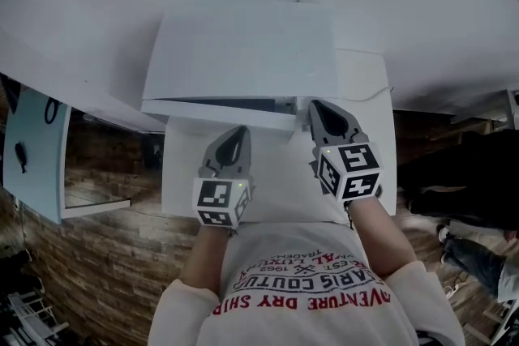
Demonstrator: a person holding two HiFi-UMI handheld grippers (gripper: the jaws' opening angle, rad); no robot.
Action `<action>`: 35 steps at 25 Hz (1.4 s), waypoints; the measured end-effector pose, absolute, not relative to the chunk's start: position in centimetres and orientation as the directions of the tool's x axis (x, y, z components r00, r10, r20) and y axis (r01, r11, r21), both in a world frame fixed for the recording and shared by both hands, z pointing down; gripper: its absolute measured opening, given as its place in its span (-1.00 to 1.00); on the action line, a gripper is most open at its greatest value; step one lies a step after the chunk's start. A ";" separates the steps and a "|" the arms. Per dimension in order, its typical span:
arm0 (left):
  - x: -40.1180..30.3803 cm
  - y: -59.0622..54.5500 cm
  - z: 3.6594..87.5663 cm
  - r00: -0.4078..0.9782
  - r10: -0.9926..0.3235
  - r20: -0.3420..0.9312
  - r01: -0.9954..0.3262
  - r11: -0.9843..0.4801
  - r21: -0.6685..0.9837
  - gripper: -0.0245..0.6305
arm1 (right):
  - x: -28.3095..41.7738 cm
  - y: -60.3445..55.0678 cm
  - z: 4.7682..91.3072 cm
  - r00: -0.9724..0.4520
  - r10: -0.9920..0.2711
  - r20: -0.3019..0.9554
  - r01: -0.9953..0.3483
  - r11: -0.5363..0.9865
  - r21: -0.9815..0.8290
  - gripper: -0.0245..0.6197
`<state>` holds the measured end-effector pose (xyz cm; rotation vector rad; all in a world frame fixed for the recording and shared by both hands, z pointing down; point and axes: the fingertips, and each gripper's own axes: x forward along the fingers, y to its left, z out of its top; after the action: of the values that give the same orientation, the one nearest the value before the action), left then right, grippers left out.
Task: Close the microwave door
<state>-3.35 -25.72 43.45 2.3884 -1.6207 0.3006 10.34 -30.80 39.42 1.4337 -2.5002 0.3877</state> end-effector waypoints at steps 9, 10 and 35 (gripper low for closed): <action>-3.8 -27.3 43.4 0.377 -0.889 0.261 -0.926 -0.357 0.122 -0.91 | 10.3 -31.3 39.4 -0.485 -0.812 0.324 -0.874 0.457 -0.164 -0.89; -3.8 -27.3 43.5 0.385 -0.886 0.257 -0.922 -0.360 0.141 -0.91 | 10.3 -31.2 39.4 -0.480 -0.815 0.325 -0.877 0.455 -0.153 -0.89; -3.0 -28.2 42.4 0.438 -0.864 0.248 -0.898 -0.432 0.081 -0.91 | 10.4 -31.2 39.5 -0.460 -0.830 0.314 -0.888 0.437 -0.146 -0.89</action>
<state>-3.03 -28.22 42.44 2.4878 -1.5462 0.2507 10.39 -31.20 39.46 1.5099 -2.4920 0.4324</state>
